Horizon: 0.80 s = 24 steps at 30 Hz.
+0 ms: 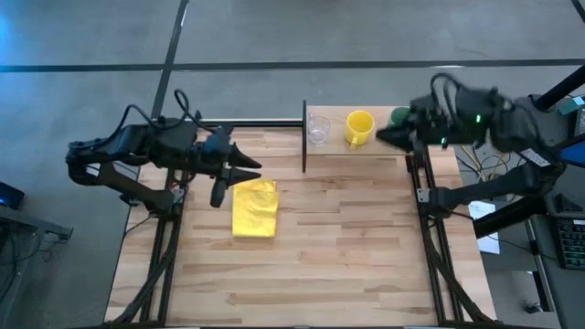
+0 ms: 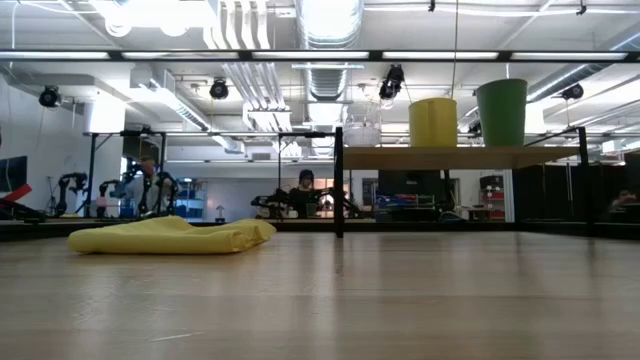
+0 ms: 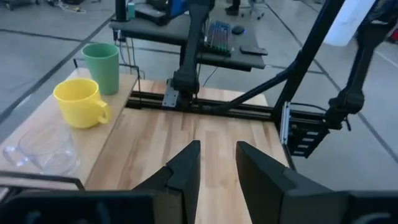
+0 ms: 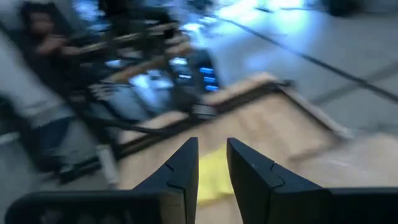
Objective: Stack small to large cups/mugs on shelf
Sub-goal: Return to Home Position
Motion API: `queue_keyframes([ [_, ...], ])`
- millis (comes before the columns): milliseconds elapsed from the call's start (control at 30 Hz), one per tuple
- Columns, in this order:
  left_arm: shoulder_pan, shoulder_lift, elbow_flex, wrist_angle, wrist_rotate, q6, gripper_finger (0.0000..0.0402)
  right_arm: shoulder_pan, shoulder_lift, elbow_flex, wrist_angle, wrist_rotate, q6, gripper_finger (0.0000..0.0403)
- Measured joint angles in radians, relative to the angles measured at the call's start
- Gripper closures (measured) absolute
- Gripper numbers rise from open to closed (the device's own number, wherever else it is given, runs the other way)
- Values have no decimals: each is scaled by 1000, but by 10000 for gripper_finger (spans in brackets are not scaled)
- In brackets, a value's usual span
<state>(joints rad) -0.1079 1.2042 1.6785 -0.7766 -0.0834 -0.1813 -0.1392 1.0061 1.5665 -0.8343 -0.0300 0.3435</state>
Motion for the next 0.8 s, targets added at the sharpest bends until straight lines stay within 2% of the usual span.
queue_keyframes([
  [67, -4, -10, -4, -7, 0, -18, 313, 103, -37, -114, 110, 7, 14, 322],
  [133, -13, -23, -12, -6, -7, -20, 313, 193, -61, -215, 173, 66, 39, 321],
  [267, -39, -72, -85, 40, -90, -43, 313, 343, -115, -360, 184, 318, 147, 324],
  [333, -54, -110, -145, 73, -136, -49, 313, 390, -147, -415, 193, 400, 185, 327],
  [433, -56, -183, -252, 138, -160, -72, 313, 438, -199, -475, 226, 442, 222, 329],
  [567, -56, -286, -410, 245, -161, -101, 313, 450, -289, -546, 265, 498, 234, 328],
  [800, -56, -404, -631, 411, -161, -131, 313, 449, -396, -693, 368, 495, 234, 324],
])
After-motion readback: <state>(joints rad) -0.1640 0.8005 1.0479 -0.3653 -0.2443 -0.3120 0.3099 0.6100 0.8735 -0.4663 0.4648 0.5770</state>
